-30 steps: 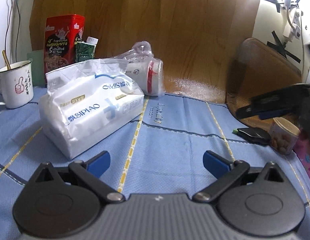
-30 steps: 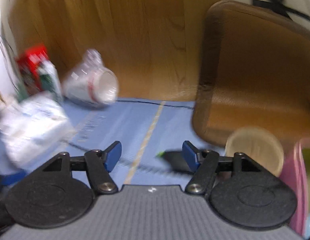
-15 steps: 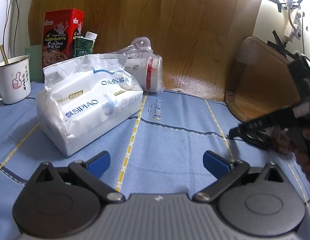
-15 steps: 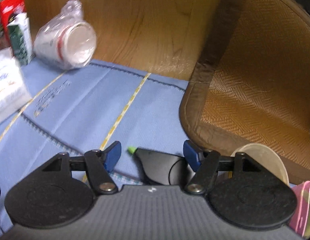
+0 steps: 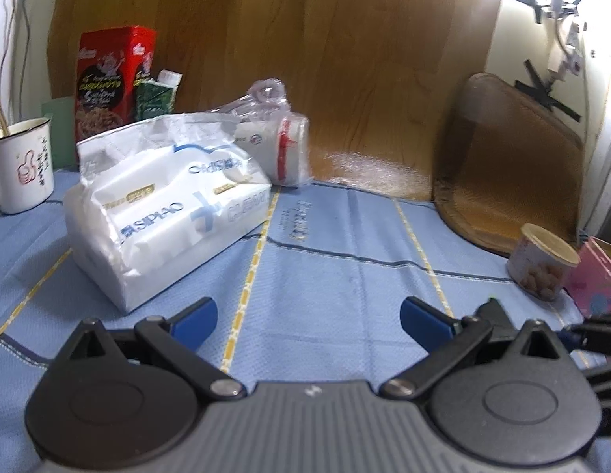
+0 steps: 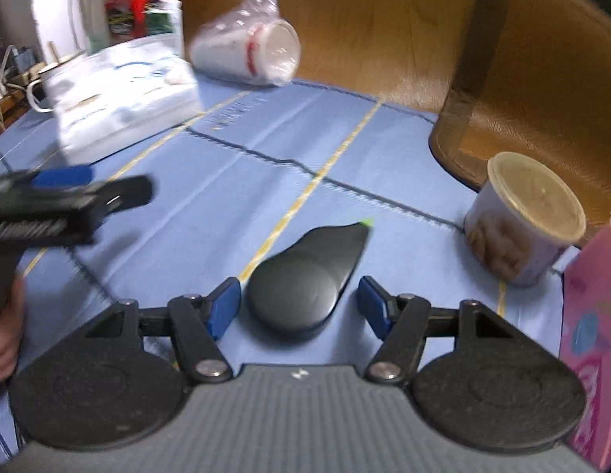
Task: Organize soft objects
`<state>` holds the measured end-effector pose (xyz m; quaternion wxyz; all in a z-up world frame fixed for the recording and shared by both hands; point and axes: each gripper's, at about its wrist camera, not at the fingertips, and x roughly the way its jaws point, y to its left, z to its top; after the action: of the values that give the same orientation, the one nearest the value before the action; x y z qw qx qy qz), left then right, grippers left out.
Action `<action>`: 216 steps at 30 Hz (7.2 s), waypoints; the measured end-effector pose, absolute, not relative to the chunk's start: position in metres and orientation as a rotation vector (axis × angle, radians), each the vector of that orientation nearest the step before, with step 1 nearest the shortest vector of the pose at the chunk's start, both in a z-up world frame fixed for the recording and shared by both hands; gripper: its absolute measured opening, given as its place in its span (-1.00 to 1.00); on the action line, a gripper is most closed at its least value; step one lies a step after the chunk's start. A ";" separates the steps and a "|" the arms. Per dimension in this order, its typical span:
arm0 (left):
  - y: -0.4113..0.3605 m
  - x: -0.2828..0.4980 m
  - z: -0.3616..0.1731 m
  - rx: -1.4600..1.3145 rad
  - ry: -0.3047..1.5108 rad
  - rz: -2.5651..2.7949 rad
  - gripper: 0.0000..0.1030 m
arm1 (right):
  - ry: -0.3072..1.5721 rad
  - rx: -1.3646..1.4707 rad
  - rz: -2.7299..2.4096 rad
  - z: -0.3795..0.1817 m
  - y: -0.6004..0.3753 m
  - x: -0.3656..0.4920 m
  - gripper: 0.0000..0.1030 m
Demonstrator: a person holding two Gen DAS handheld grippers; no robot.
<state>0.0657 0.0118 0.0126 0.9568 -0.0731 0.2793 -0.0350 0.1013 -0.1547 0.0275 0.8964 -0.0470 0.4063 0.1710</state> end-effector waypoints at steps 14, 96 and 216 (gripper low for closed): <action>-0.020 0.032 0.010 -0.274 0.731 -0.514 0.89 | 0.612 -0.047 0.379 0.014 -0.166 -0.012 0.02; -0.211 -0.064 0.090 0.144 0.429 -0.547 0.99 | 0.298 0.546 -0.162 0.062 -0.331 -0.144 0.72; -0.216 -0.066 0.073 0.333 0.475 -0.374 0.99 | 0.246 0.516 -0.231 0.060 -0.332 -0.156 0.75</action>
<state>-0.0662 -0.2161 0.0727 0.9410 0.1633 0.2329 -0.1831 -0.1557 -0.3323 0.0598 0.9528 0.2541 0.1212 -0.1138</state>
